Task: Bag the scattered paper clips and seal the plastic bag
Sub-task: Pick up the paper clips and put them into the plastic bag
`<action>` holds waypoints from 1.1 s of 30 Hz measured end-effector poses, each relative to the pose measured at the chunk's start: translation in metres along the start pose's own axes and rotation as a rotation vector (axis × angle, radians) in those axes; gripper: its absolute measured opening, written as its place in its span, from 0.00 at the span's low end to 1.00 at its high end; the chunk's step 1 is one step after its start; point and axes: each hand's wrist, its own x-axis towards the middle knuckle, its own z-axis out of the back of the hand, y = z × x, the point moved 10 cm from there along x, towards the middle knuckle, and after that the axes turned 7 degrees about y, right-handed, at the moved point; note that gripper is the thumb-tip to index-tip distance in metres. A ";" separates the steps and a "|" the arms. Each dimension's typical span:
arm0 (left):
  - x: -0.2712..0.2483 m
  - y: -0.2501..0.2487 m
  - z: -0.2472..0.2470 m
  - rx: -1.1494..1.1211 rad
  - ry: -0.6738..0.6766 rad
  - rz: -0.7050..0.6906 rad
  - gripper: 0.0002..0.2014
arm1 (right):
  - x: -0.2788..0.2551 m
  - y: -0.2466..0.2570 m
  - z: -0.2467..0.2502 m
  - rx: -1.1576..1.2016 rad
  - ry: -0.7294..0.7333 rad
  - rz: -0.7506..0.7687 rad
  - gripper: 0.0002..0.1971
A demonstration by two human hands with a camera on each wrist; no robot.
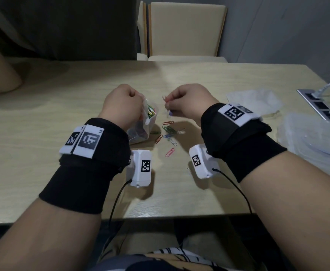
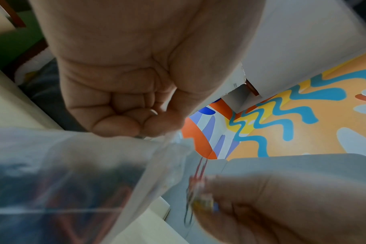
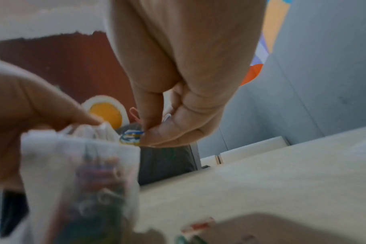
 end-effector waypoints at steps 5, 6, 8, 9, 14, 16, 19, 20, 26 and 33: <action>-0.003 -0.003 -0.004 0.011 0.026 -0.006 0.09 | -0.003 0.019 -0.023 0.349 0.090 0.005 0.10; -0.004 -0.004 -0.003 0.004 0.025 -0.006 0.09 | -0.003 0.020 -0.028 0.324 0.106 -0.007 0.10; -0.007 -0.003 -0.001 -0.013 0.019 0.004 0.07 | -0.001 0.021 -0.035 0.202 0.115 -0.013 0.10; -0.007 -0.003 0.000 -0.016 0.014 0.007 0.06 | 0.000 0.023 -0.035 0.094 0.105 -0.001 0.10; -0.005 -0.001 0.004 -0.006 0.002 0.003 0.07 | -0.005 0.040 -0.039 -0.317 0.153 0.047 0.12; -0.006 -0.002 0.004 -0.011 -0.004 0.000 0.08 | -0.011 0.050 -0.044 -0.504 0.179 0.091 0.15; -0.009 -0.003 0.004 -0.030 -0.007 0.003 0.09 | -0.018 0.059 -0.046 -0.729 0.183 0.140 0.20; -0.009 -0.001 0.004 -0.035 -0.004 0.009 0.09 | -0.020 0.059 -0.043 -0.740 0.170 0.145 0.20; -0.006 0.001 0.008 0.010 -0.021 0.019 0.10 | -0.032 0.024 -0.020 -0.915 0.126 0.019 0.12; -0.010 0.000 0.000 0.020 0.008 0.030 0.09 | -0.068 -0.063 -0.018 -1.373 0.495 -0.438 0.10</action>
